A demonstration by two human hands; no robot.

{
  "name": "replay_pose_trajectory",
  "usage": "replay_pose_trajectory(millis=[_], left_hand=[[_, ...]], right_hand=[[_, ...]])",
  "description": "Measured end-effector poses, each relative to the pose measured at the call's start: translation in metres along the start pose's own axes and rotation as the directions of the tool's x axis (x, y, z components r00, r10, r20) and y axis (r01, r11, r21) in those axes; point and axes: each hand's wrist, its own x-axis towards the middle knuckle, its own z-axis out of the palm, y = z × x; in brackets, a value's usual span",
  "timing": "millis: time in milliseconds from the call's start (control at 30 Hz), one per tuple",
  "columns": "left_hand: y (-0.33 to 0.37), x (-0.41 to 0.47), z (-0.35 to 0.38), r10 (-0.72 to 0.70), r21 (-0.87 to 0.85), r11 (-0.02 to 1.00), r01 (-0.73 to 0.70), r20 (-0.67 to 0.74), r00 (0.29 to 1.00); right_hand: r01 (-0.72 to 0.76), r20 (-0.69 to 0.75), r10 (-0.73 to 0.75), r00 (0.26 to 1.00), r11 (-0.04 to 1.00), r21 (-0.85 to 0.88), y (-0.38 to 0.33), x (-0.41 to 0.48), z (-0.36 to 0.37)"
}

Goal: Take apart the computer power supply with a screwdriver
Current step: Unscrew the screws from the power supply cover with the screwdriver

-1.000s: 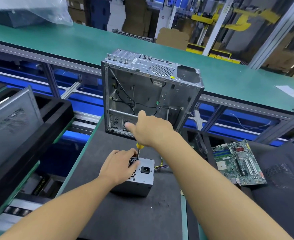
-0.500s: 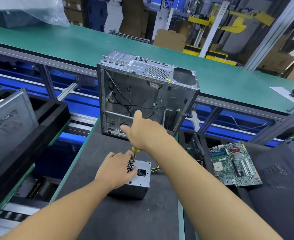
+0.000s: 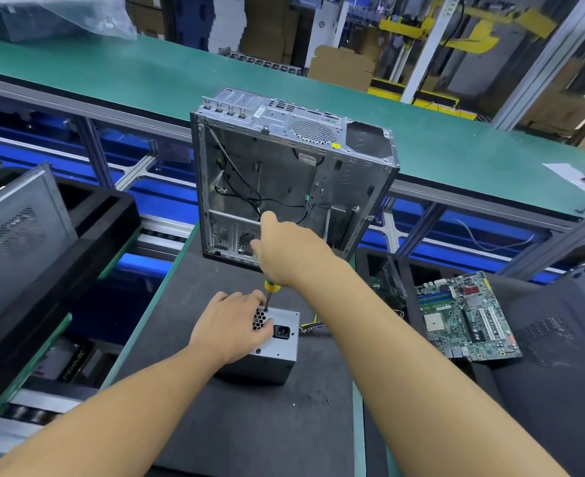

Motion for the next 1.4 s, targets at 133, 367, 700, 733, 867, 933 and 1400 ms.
replay_pose_trajectory(millis=[133, 367, 700, 733, 867, 933, 1400], left_hand=[[0.001, 0.0, 0.0, 0.011, 0.031, 0.999, -0.011, -0.013, 1.0], [0.0, 0.0, 0.002, 0.001, 0.014, 1.0, -0.001, -0.02, 1.0], [-0.002, 0.001, 0.003, 0.024, 0.022, 0.999, -0.024, -0.021, 0.999], [-0.002, 0.001, 0.003, 0.023, 0.02, 1.0, -0.023, -0.028, 0.999], [-0.002, 0.0, 0.005, 0.019, 0.026, 0.999, -0.019, -0.024, 1.0], [-0.002, 0.001, 0.005, 0.015, 0.023, 1.0, -0.015, -0.02, 1.0], [-0.001, -0.002, 0.005, 0.003, -0.016, 1.0, -0.004, -0.041, 0.999]], right_hand=[[0.094, 0.113, -0.1, 0.989, 0.994, 0.058, 0.001, -0.001, -0.006], [-0.084, 0.026, 0.084, 0.996, 0.996, -0.003, 0.003, 0.001, -0.001], [0.106, 0.123, -0.127, 0.984, 0.98, 0.17, 0.004, 0.002, -0.003], [0.074, 0.086, -0.088, 0.992, 0.986, 0.146, 0.003, 0.003, -0.001], [-0.016, -0.042, 0.02, 0.999, 0.996, 0.091, 0.005, 0.004, 0.003], [0.065, -0.025, -0.063, 0.998, 0.991, 0.113, 0.005, 0.003, 0.004], [-0.022, -0.023, 0.023, 0.999, 0.999, 0.023, 0.0, 0.002, 0.002]])
